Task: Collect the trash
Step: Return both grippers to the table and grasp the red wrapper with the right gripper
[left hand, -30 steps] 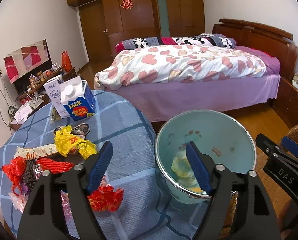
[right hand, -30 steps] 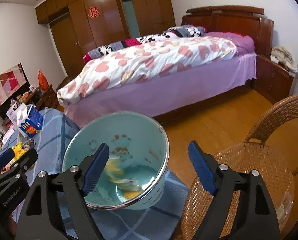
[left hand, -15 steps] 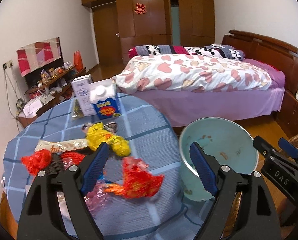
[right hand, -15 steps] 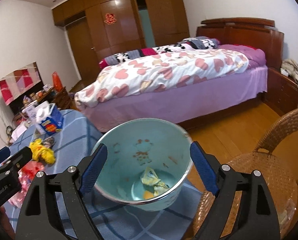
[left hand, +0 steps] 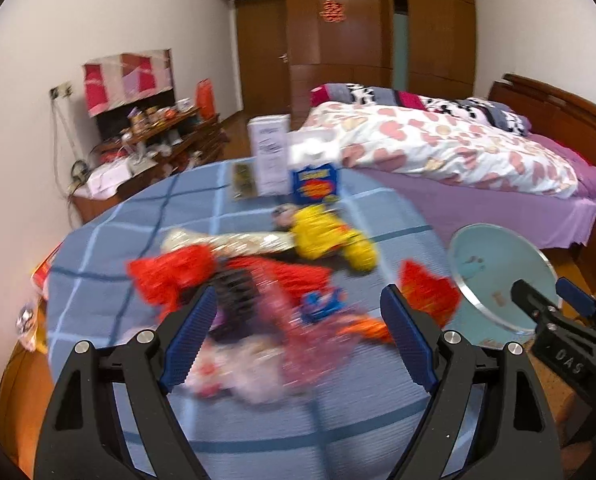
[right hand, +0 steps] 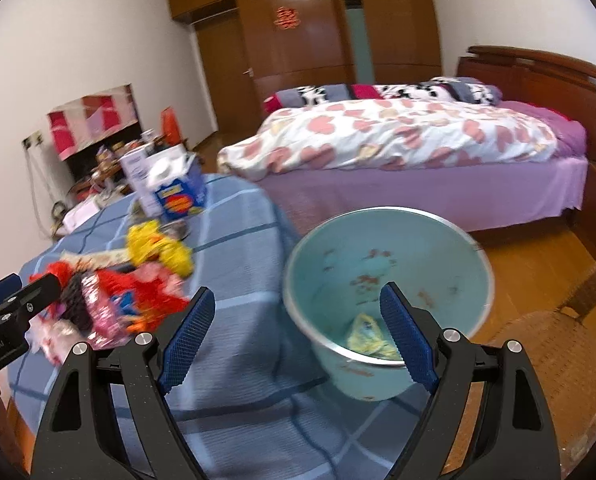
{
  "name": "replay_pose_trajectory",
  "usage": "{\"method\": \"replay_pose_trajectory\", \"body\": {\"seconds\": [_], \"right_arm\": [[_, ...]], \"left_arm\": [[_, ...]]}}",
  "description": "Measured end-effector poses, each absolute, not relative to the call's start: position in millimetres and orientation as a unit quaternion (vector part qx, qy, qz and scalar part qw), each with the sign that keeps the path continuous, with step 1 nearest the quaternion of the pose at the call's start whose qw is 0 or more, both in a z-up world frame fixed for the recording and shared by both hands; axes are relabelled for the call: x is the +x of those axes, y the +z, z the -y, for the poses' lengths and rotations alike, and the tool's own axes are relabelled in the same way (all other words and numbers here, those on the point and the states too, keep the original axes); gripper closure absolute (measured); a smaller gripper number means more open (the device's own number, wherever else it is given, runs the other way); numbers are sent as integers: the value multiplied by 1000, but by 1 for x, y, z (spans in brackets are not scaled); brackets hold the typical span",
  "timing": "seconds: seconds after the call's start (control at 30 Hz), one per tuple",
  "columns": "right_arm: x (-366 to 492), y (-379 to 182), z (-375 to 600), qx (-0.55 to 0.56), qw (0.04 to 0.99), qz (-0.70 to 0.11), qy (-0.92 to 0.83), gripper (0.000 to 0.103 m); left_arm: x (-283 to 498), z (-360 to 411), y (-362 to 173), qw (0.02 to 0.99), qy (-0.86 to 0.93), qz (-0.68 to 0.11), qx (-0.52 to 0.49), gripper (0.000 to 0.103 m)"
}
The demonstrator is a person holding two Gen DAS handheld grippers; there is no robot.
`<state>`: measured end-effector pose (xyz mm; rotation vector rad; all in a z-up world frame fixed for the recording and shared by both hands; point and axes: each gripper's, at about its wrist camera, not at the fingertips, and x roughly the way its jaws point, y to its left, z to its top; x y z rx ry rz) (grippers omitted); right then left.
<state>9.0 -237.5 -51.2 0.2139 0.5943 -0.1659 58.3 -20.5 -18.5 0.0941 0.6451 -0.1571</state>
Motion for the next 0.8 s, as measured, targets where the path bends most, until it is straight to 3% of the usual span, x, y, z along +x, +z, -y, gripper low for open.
{"method": "replay_pose_trajectory", "body": {"seconds": [0.37,0.67,0.73,0.8], "right_arm": [[30,-60,198,104,944,-313,-18,20],[66,-76,171,94,934,-345,10,20],[72,-83,167,93,929,-357,14,21],[74,-87,166,97,926,-365,19,38]], "left_arm": [[60,-79,-28,946,11,-324,12,21],[64,-113,-42,942,33,-335,9,21],[64,-115,-47,939,30,-342,6,21],[64,-112,-52,938,20,-347,6,21]]}}
